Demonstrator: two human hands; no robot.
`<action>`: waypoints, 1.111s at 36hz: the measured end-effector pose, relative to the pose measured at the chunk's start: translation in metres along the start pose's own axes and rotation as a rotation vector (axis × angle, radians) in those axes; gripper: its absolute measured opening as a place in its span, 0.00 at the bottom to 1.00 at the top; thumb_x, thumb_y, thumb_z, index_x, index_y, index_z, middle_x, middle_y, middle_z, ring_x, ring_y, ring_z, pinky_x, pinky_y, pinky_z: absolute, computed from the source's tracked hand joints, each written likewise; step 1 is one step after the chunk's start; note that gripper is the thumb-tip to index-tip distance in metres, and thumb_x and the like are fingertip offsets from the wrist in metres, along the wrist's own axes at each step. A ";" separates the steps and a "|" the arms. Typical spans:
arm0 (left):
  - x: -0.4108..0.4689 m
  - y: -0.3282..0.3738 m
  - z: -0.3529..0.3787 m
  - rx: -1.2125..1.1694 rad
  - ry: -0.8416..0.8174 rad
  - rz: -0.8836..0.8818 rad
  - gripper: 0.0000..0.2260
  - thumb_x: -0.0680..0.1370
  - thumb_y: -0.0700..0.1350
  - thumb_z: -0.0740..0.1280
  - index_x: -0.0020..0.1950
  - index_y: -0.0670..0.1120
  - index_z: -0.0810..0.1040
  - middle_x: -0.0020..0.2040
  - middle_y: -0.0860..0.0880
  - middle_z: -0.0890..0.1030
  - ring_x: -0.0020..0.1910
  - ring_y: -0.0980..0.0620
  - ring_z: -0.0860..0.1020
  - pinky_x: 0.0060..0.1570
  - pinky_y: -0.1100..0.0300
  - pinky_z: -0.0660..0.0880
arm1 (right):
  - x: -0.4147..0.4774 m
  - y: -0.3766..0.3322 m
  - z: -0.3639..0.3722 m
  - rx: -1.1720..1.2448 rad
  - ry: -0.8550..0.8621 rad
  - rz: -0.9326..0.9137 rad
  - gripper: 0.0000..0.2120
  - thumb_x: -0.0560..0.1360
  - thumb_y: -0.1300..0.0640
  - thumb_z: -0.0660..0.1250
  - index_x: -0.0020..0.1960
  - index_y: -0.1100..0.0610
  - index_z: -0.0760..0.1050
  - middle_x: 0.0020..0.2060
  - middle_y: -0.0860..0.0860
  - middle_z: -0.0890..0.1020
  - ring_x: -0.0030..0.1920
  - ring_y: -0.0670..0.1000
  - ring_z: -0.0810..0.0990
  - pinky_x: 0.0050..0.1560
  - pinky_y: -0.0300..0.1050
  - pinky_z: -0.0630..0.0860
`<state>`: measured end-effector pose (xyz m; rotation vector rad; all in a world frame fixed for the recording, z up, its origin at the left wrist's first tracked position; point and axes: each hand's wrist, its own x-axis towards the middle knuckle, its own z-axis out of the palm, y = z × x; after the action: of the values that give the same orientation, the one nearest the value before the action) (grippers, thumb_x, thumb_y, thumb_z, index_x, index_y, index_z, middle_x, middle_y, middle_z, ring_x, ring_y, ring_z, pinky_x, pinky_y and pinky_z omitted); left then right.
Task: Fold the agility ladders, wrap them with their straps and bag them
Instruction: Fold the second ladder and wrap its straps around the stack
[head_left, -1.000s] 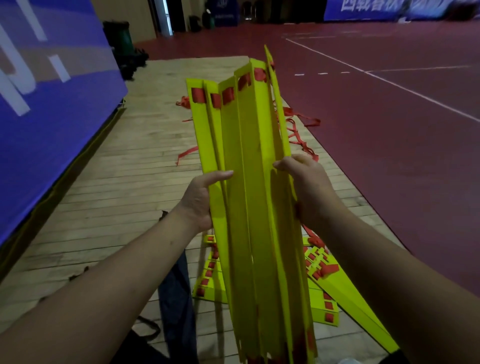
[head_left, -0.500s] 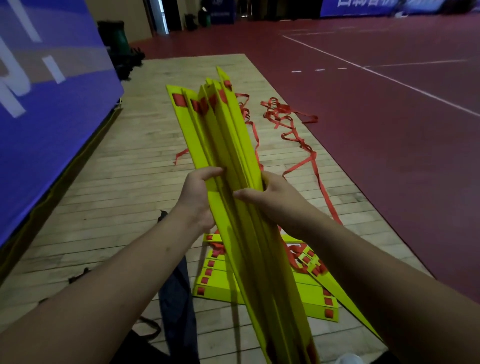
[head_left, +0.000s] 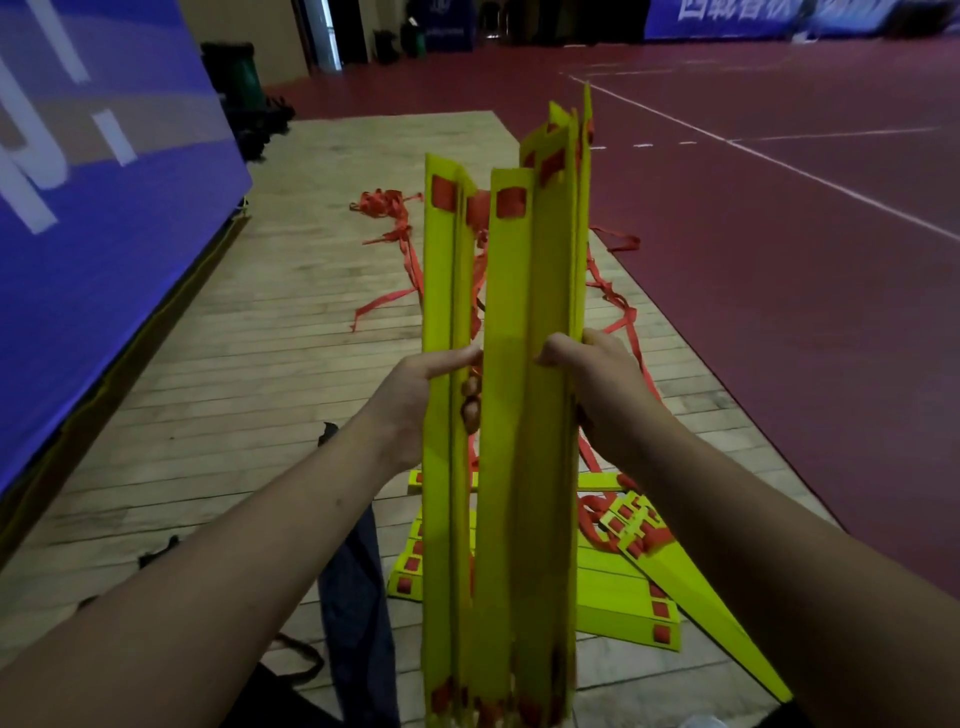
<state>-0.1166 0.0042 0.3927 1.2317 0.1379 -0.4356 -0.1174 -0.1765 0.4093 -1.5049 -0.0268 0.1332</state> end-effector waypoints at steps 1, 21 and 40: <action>0.002 -0.001 -0.002 -0.032 -0.001 0.006 0.09 0.73 0.50 0.70 0.47 0.46 0.80 0.35 0.50 0.72 0.31 0.52 0.72 0.34 0.60 0.70 | 0.001 0.000 -0.001 0.013 0.002 0.018 0.04 0.79 0.63 0.64 0.47 0.57 0.74 0.31 0.49 0.82 0.29 0.45 0.82 0.27 0.39 0.75; 0.007 -0.002 -0.007 -0.121 0.096 0.062 0.10 0.77 0.51 0.68 0.47 0.45 0.79 0.36 0.49 0.74 0.33 0.51 0.73 0.35 0.57 0.68 | -0.002 0.005 0.014 -0.018 -0.091 0.109 0.05 0.82 0.60 0.64 0.49 0.55 0.77 0.43 0.55 0.85 0.49 0.58 0.84 0.52 0.58 0.80; 0.000 -0.003 0.011 -0.094 0.130 0.138 0.29 0.73 0.65 0.68 0.59 0.42 0.81 0.42 0.45 0.80 0.39 0.49 0.78 0.39 0.53 0.74 | -0.002 0.012 0.021 -0.167 -0.235 0.003 0.17 0.75 0.43 0.72 0.51 0.56 0.79 0.33 0.44 0.83 0.32 0.41 0.79 0.38 0.42 0.74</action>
<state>-0.1192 -0.0068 0.3937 1.1687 0.1810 -0.2274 -0.1221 -0.1551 0.3988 -1.6489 -0.2287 0.3162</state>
